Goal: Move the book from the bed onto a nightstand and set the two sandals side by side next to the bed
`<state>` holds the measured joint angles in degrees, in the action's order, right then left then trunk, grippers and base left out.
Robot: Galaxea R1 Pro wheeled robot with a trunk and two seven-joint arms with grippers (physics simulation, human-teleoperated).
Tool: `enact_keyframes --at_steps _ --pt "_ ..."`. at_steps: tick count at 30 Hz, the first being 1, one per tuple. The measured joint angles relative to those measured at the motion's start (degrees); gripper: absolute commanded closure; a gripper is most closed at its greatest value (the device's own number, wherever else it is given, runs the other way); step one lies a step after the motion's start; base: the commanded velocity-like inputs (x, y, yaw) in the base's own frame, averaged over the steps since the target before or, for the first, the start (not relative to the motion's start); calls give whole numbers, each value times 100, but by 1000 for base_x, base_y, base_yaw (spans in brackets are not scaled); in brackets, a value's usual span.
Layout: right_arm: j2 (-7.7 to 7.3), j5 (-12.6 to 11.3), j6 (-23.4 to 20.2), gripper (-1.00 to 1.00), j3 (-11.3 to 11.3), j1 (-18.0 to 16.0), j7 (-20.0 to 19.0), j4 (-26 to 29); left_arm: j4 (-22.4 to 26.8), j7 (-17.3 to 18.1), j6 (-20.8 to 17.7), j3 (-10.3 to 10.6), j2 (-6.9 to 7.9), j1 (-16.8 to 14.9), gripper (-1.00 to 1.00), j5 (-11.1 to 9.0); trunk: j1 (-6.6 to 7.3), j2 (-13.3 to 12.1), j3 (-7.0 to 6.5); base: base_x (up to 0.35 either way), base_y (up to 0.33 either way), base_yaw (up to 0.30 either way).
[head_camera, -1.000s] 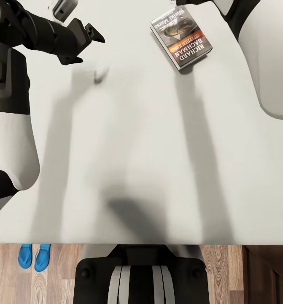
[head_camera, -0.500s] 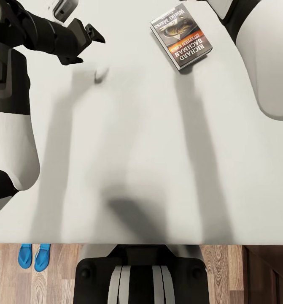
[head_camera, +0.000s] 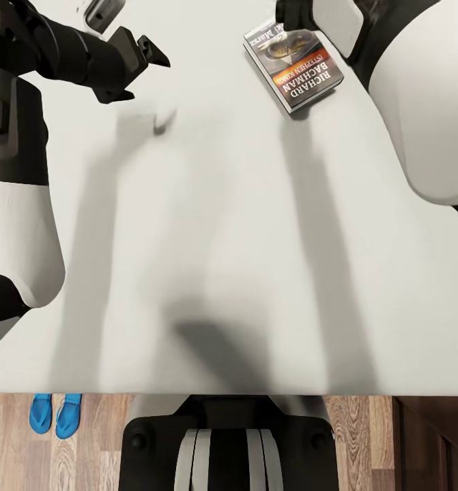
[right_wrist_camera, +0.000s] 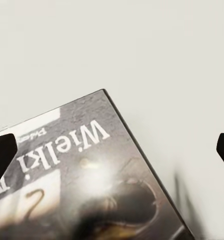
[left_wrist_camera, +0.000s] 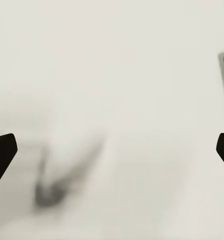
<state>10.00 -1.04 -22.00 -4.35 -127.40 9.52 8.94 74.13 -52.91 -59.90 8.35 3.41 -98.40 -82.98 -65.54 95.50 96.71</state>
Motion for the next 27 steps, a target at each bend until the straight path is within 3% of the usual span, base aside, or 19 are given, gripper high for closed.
enact_keyframes --at_steps 27 --pt "0 1 -42 -100 -9 93 3 -50 10 1 0 7 -1 0 -100 6 0 0 0 -13 0 0"
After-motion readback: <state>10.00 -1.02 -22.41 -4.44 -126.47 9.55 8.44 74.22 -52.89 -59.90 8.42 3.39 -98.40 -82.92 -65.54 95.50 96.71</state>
